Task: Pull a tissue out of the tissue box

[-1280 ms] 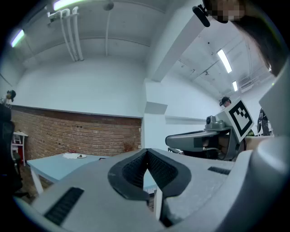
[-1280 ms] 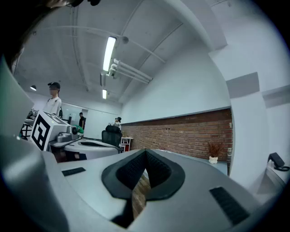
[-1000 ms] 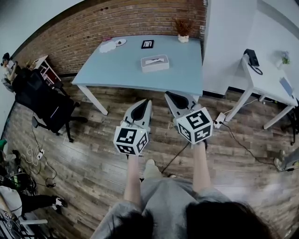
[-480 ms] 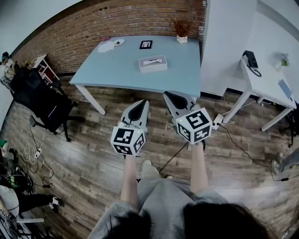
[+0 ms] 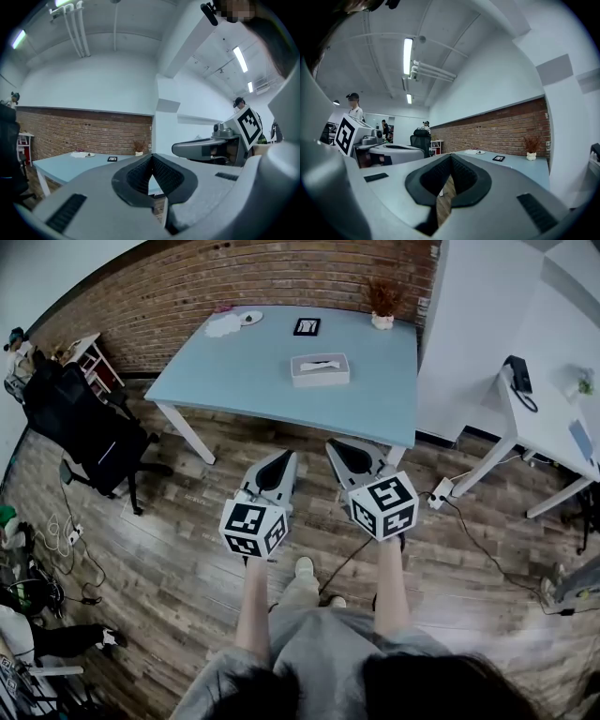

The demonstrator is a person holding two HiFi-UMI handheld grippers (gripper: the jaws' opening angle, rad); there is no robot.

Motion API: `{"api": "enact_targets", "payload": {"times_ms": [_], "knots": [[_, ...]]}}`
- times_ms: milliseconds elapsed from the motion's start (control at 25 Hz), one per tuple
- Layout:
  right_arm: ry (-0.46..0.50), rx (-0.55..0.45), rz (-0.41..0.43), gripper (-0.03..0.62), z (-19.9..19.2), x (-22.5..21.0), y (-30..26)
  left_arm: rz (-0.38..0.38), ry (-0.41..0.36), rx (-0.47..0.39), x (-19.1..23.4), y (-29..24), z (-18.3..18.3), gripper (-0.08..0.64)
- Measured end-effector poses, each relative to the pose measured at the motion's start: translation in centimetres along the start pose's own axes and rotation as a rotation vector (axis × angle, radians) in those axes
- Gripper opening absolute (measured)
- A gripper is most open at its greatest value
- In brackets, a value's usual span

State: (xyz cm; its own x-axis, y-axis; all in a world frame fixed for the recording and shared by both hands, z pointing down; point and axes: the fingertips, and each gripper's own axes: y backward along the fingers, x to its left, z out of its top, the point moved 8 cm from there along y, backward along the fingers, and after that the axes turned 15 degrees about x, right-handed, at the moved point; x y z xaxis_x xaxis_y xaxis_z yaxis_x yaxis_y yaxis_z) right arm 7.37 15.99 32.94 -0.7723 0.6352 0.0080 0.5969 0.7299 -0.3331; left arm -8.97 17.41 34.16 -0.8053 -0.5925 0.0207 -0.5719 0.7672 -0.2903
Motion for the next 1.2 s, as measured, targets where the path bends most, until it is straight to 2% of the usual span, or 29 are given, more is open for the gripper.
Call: {"api": "enact_targets", "payload": {"times_ms": [480,960,1200], "knots": [[0.030,0.011,-0.033,0.000,3.7,-3.7,-7.4,-0.069,-0.029,-0.029,7.6,-6.2,3.4,0.003],[0.030,0.003,-0.089,-0.001,5.8,-5.4,-12.1,-0.141,-0.046,-0.034,12.5,-9.3,4.6,0.003],[0.037,0.019,-0.113,0.000,5.5,-5.6,-13.6,-0.147,-0.080,-0.026,13.7,-10.6,4.3,0.003]]}}
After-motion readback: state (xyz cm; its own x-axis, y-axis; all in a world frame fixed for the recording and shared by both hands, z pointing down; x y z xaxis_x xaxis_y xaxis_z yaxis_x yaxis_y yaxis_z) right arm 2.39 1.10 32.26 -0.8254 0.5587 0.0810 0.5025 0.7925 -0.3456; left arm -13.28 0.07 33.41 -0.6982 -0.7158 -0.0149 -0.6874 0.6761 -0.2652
